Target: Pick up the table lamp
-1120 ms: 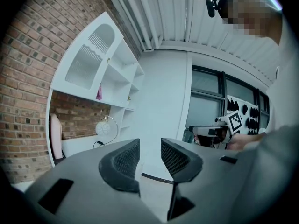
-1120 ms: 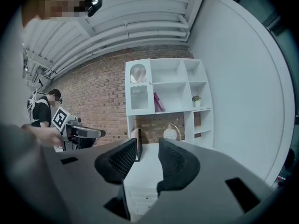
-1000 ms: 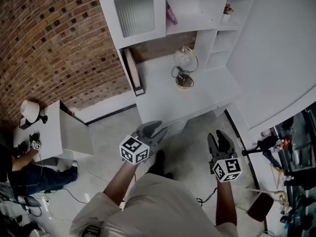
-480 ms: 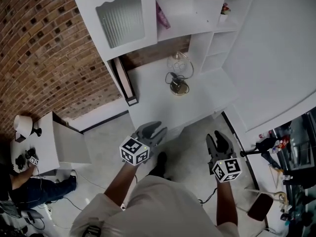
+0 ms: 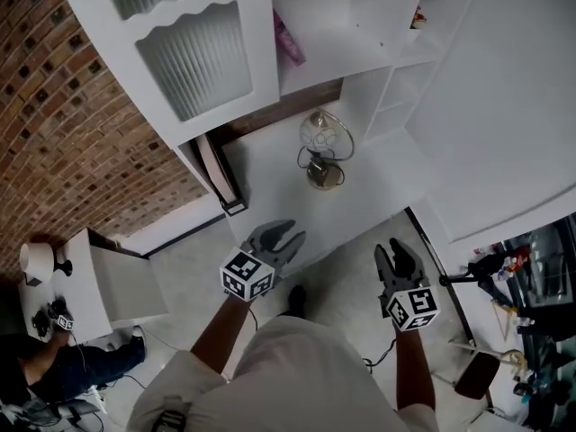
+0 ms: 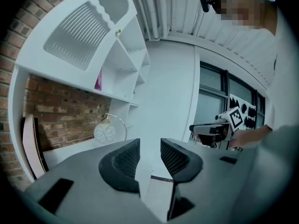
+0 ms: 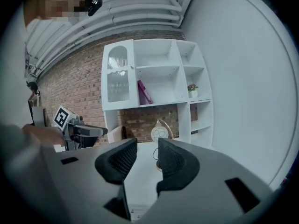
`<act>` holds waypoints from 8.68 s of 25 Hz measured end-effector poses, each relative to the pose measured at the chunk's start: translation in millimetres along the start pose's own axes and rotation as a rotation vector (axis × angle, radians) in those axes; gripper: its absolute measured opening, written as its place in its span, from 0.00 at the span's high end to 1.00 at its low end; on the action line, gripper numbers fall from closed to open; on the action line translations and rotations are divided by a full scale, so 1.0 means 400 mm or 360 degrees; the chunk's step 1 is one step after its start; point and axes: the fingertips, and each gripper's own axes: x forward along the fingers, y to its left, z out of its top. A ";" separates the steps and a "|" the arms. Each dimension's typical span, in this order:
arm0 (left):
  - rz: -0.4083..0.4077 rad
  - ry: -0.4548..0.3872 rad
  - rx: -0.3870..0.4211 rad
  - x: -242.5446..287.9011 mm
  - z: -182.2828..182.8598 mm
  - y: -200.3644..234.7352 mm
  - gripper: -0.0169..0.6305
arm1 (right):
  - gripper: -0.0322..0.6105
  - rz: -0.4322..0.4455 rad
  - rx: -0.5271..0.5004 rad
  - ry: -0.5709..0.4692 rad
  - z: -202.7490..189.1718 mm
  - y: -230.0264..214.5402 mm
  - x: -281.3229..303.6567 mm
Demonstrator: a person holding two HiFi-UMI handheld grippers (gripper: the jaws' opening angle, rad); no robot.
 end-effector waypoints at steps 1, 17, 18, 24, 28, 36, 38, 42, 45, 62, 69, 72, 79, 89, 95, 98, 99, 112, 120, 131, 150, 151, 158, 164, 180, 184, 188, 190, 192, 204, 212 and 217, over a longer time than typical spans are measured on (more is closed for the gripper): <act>-0.0009 0.0005 -0.0003 0.009 0.002 0.018 0.74 | 0.71 -0.0005 0.0002 0.0005 0.003 -0.002 0.019; -0.0050 0.0033 -0.0037 0.107 0.032 0.171 0.74 | 0.71 0.0012 -0.0019 0.0023 0.050 -0.039 0.208; -0.0045 0.0033 -0.0042 0.114 0.034 0.176 0.74 | 0.71 0.0021 -0.0008 0.0023 0.053 -0.045 0.219; 0.0032 0.0018 -0.0069 0.168 0.047 0.218 0.74 | 0.71 0.0105 0.0009 0.0022 0.073 -0.096 0.309; 0.0119 0.0006 -0.0079 0.220 0.052 0.250 0.74 | 0.71 0.0195 -0.0005 0.0061 0.069 -0.154 0.382; 0.0325 -0.0047 -0.0125 0.334 0.065 0.275 0.74 | 0.70 0.0455 -0.0060 0.0115 0.084 -0.283 0.524; 0.0372 -0.0055 -0.0147 0.360 0.065 0.282 0.74 | 0.70 0.0528 -0.0076 0.0135 0.086 -0.304 0.560; 0.0452 -0.0060 -0.0183 0.408 0.060 0.288 0.74 | 0.69 0.0670 -0.0108 0.0198 0.082 -0.333 0.621; 0.0522 -0.0053 -0.0215 0.434 0.043 0.296 0.74 | 0.68 0.0784 -0.0115 0.0253 0.062 -0.346 0.668; 0.0678 -0.0029 -0.0349 0.511 -0.051 0.344 0.74 | 0.64 0.1366 -0.0234 0.0461 -0.032 -0.292 0.848; 0.0662 -0.0009 -0.0387 0.519 -0.095 0.374 0.74 | 0.64 0.1679 -0.0218 0.0545 -0.052 -0.223 0.861; 0.0659 -0.0001 -0.0407 0.525 -0.114 0.381 0.74 | 0.65 0.1826 -0.0212 0.0581 -0.051 -0.204 0.861; 0.0692 0.0007 -0.0471 0.535 -0.161 0.402 0.73 | 0.70 0.2174 -0.0222 0.0712 -0.067 -0.150 0.854; 0.0693 0.0016 -0.0567 0.566 -0.224 0.438 0.73 | 0.93 0.2365 -0.0119 0.0770 -0.059 -0.112 0.854; 0.0682 -0.0007 -0.0639 0.575 -0.248 0.446 0.73 | 0.93 0.2370 -0.0054 0.0786 -0.045 -0.109 0.860; 0.0691 -0.0003 -0.0667 0.571 -0.267 0.447 0.73 | 0.93 0.2359 0.0012 0.0768 -0.035 -0.099 0.864; 0.0695 0.0002 -0.0677 0.569 -0.275 0.446 0.73 | 0.93 0.2357 0.0033 0.0765 -0.032 -0.094 0.865; 0.0752 -0.0037 -0.0908 0.534 -0.392 0.435 0.72 | 0.93 0.2260 -0.0025 0.0703 -0.020 -0.026 0.878; 0.0776 -0.0200 -0.1269 0.529 -0.507 0.440 0.70 | 0.93 0.2247 0.0010 0.0673 -0.005 -0.012 0.851; 0.0688 -0.0412 -0.1922 0.586 -0.717 0.412 0.40 | 0.93 0.2260 0.0043 0.0586 0.065 0.027 0.749; 0.0378 -0.0966 -0.1947 0.617 -0.591 0.361 0.52 | 0.93 0.2360 -0.0064 0.0364 0.191 0.090 0.569; 0.0384 -0.0985 -0.1946 0.609 -0.582 0.358 0.53 | 0.93 0.2361 -0.0066 0.0347 0.202 0.091 0.562; 0.0374 -0.1124 -0.1947 0.562 -0.528 0.348 0.54 | 0.93 0.2352 -0.0083 0.0260 0.258 0.108 0.527; 0.0435 -0.1079 -0.1915 0.508 -0.513 0.313 0.60 | 0.93 0.2333 -0.0107 0.0236 0.283 0.141 0.471; 0.0522 -0.1120 -0.1845 0.343 -0.522 0.111 0.61 | 0.93 0.2317 -0.0134 0.0170 0.307 0.229 0.207; 0.0445 -0.1218 -0.1873 0.309 -0.517 0.048 0.61 | 0.93 0.2295 -0.0169 0.0165 0.301 0.255 0.129; 0.0368 -0.1281 -0.1880 0.293 -0.494 -0.005 0.61 | 0.93 0.2265 -0.0170 0.0154 0.305 0.255 0.069; 0.0391 -0.1239 -0.1871 0.292 -0.504 -0.021 0.61 | 0.93 0.2248 -0.0167 0.0144 0.309 0.251 0.046; 0.0377 -0.1222 -0.1872 0.298 -0.504 -0.039 0.61 | 0.93 0.2229 -0.0167 0.0140 0.310 0.242 0.029; 0.0301 -0.1210 -0.1870 0.393 -0.464 -0.092 0.63 | 0.93 0.2193 -0.0153 0.0135 0.338 0.126 -0.010; 0.0248 -0.1296 -0.1879 0.421 -0.396 -0.123 0.63 | 0.93 0.2272 -0.0176 0.0164 0.376 0.087 -0.049; 0.0239 -0.1314 -0.1828 0.430 -0.377 -0.128 0.64 | 0.93 0.2305 -0.0199 0.0185 0.380 0.067 -0.044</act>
